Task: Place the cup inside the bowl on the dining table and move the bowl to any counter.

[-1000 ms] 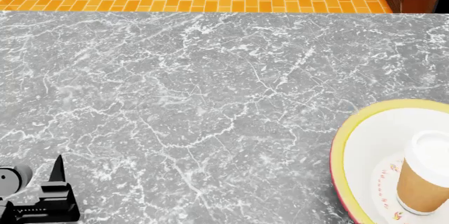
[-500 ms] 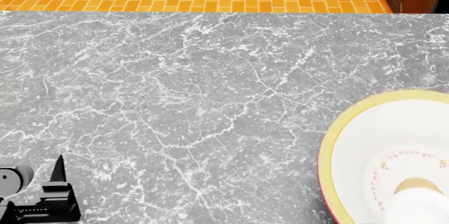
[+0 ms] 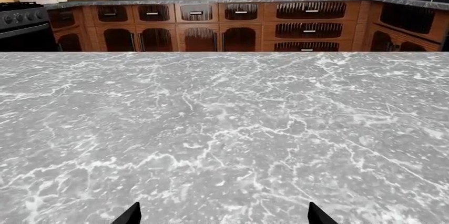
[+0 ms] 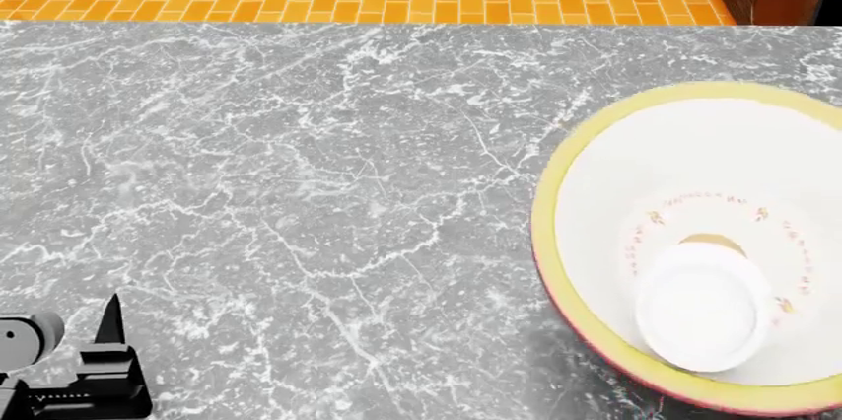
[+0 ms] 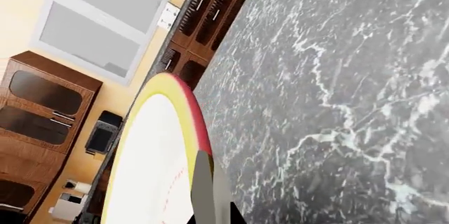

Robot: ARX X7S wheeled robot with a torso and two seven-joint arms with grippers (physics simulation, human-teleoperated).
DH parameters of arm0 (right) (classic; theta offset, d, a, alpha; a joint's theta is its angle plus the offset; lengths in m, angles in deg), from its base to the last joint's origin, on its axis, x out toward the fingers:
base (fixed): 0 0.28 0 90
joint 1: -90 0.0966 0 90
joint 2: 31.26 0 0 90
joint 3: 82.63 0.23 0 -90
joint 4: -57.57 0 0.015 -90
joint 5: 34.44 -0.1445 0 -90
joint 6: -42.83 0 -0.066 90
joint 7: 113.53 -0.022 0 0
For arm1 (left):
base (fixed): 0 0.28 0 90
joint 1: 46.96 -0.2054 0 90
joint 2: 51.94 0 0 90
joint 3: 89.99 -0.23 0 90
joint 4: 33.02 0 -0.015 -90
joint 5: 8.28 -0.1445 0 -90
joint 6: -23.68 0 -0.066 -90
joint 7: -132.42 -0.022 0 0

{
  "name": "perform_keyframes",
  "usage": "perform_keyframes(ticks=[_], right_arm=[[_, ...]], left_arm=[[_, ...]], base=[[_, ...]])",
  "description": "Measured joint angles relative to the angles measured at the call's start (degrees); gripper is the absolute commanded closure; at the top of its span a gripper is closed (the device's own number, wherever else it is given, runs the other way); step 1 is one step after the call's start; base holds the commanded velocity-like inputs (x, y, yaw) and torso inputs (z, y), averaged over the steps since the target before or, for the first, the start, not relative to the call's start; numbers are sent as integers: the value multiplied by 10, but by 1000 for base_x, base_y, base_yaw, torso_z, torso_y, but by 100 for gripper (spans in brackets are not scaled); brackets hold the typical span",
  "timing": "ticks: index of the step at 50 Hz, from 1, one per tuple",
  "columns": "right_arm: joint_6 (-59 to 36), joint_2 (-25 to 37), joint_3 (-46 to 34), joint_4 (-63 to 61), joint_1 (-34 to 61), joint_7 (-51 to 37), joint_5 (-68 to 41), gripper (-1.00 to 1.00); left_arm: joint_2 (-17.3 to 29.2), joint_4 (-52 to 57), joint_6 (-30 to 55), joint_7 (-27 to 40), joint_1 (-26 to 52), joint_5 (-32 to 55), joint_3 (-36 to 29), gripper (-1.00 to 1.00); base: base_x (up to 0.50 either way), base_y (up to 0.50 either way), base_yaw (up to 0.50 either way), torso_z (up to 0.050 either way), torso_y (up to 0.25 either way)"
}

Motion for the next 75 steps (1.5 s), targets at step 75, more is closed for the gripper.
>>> perform_keyframes(ticks=[75], right_arm=[[-2,-102,-174,-44,44,-1,-14,100]], left_arm=[[16,2,-12,17,-6,16,11,-100]], base=[[-214,5,0,0,0]])
